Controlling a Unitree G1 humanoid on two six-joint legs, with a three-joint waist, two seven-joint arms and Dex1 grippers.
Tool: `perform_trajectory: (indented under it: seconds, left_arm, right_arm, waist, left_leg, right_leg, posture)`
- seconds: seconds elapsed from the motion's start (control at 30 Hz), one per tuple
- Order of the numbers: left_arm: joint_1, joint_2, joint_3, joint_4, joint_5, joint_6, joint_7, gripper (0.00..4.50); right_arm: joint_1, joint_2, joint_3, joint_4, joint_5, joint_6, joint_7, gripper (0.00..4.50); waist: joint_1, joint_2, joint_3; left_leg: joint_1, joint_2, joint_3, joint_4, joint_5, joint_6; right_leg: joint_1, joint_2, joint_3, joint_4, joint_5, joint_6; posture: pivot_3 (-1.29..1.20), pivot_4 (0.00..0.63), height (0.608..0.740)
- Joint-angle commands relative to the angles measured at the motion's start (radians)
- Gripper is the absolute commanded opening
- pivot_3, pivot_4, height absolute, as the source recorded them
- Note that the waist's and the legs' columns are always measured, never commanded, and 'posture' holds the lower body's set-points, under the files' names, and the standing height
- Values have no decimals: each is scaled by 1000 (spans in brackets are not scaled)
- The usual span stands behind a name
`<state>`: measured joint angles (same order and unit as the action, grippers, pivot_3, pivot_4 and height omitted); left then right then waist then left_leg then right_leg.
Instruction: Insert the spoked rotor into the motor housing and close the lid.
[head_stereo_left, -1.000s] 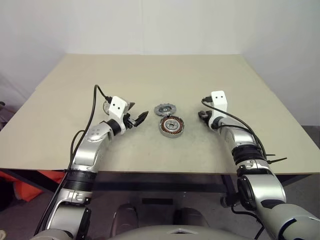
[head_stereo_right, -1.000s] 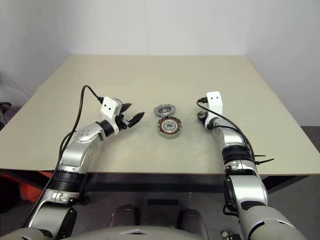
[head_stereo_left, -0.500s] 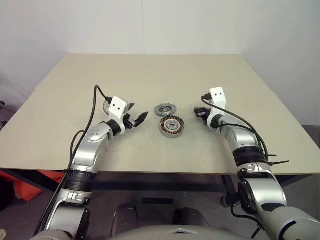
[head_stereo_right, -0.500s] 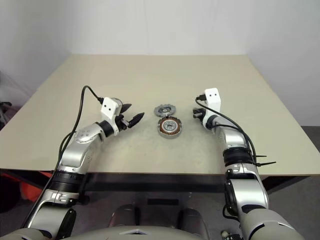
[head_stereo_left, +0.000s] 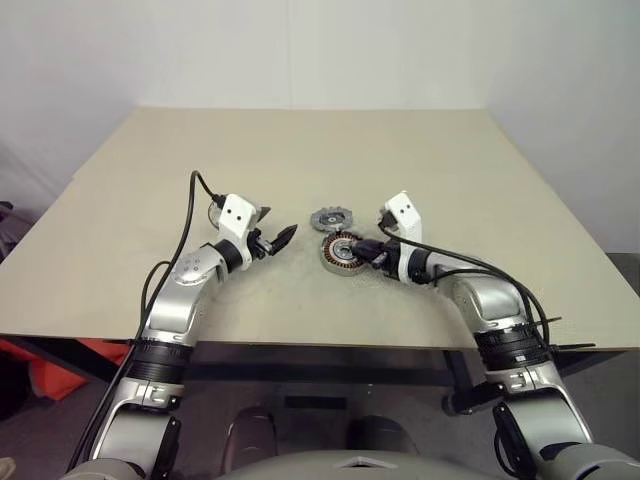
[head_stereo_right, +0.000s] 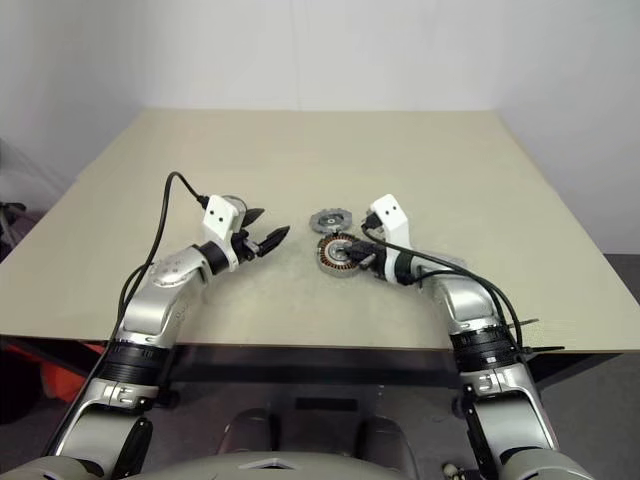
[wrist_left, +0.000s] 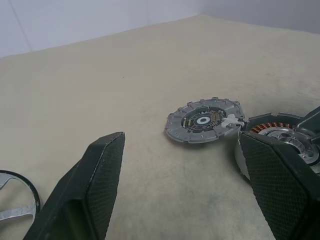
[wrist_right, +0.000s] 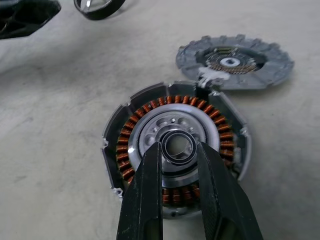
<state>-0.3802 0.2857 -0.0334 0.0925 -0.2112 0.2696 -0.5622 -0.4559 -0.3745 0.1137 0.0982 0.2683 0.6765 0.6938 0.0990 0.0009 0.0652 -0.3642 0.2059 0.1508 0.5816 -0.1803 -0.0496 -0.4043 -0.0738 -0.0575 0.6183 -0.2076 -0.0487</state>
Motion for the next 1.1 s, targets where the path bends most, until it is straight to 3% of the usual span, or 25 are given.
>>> perform_trajectory:
  seconds: [0.03, 1.1]
  left_arm:
    - [-20, 3, 6, -23, 0, -18, -1, 3834]
    - [-4, 10, 12, -28, 3, -17, 8, 3834]
  right_arm:
    - [-35, 12, -2, -12, -5, -13, -12, 657]
    - [-54, 21, -1, 50, -48, -54, -35, 657]
  waist:
    - [0, 0, 0]
    - [-1, 0, 0]
  left_leg:
    - [0, 0, 0, 0, 0, 0]
    - [0, 0, 0, 0, 0, 0]
  right_leg:
    - [0, 0, 0, 0, 0, 0]
    - [1, 0, 0, 0, 0, 0]
  posture:
    - [0, 0, 740]
    - [0, 0, 740]
